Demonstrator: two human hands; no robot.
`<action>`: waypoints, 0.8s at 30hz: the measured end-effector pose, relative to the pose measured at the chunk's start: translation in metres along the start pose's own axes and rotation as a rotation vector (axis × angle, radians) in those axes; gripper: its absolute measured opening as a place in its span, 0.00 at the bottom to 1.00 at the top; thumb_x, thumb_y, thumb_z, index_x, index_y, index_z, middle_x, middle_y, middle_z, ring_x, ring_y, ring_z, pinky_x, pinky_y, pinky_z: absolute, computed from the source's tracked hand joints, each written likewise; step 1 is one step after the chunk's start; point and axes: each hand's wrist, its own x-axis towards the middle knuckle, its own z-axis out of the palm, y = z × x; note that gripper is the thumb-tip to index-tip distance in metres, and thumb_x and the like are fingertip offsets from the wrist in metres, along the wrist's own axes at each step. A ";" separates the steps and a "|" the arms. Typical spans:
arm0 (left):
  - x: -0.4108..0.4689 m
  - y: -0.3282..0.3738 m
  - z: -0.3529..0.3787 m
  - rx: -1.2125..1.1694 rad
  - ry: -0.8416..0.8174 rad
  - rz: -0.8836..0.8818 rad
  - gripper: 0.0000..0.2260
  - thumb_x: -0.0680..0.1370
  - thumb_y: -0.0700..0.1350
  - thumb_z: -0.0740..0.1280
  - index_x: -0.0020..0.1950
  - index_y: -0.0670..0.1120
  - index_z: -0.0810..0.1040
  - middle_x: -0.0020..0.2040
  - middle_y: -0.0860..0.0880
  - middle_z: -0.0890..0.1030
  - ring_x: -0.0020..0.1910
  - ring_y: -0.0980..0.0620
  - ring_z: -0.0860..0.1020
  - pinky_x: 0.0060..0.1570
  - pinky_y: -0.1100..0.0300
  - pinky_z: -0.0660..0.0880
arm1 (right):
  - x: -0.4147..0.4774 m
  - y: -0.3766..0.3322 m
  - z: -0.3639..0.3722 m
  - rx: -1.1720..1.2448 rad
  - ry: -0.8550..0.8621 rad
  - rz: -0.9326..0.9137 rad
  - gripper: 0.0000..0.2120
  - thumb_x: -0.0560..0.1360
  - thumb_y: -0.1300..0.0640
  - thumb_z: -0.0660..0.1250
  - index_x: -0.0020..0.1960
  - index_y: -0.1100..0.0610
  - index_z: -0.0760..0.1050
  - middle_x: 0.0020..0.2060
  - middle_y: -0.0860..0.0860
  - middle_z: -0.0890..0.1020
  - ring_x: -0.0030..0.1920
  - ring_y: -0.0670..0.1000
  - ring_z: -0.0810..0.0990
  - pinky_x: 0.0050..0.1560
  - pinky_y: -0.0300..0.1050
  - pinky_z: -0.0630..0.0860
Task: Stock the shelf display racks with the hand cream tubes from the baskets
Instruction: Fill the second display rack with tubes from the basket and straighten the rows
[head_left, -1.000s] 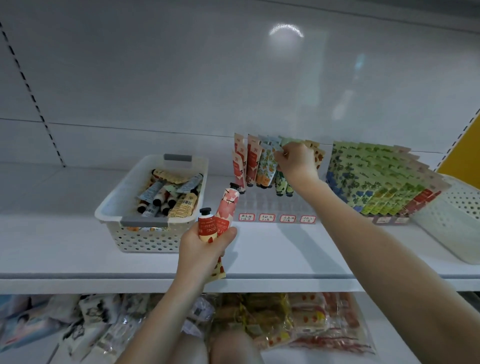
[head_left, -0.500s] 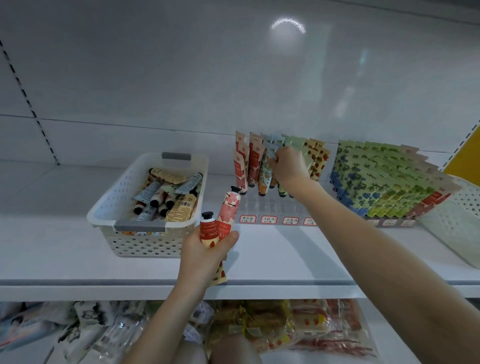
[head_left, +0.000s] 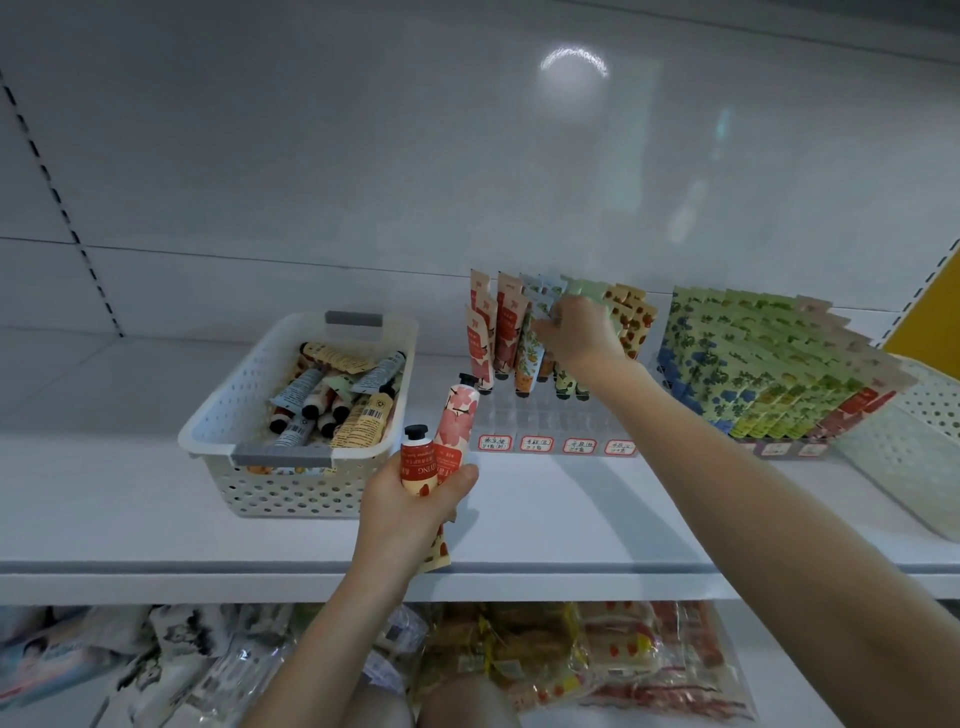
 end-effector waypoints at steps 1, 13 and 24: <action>-0.001 0.001 -0.001 -0.006 -0.002 0.004 0.09 0.71 0.45 0.73 0.38 0.46 0.74 0.32 0.48 0.78 0.31 0.54 0.76 0.33 0.64 0.69 | -0.003 -0.001 -0.005 0.009 0.018 -0.016 0.10 0.78 0.60 0.60 0.42 0.66 0.73 0.34 0.59 0.77 0.31 0.53 0.73 0.28 0.41 0.68; -0.019 0.008 -0.003 0.052 -0.139 0.044 0.07 0.70 0.42 0.74 0.41 0.45 0.77 0.32 0.48 0.79 0.29 0.57 0.77 0.28 0.72 0.72 | -0.100 -0.008 -0.022 0.685 -0.397 -0.163 0.05 0.75 0.54 0.65 0.46 0.55 0.77 0.36 0.49 0.81 0.33 0.43 0.81 0.35 0.35 0.78; -0.022 0.016 -0.019 -0.258 0.062 0.009 0.06 0.72 0.38 0.71 0.42 0.47 0.78 0.42 0.47 0.82 0.41 0.52 0.80 0.37 0.65 0.77 | -0.141 0.044 -0.015 0.966 -0.594 0.194 0.05 0.75 0.66 0.64 0.45 0.62 0.79 0.41 0.55 0.82 0.38 0.49 0.82 0.42 0.39 0.80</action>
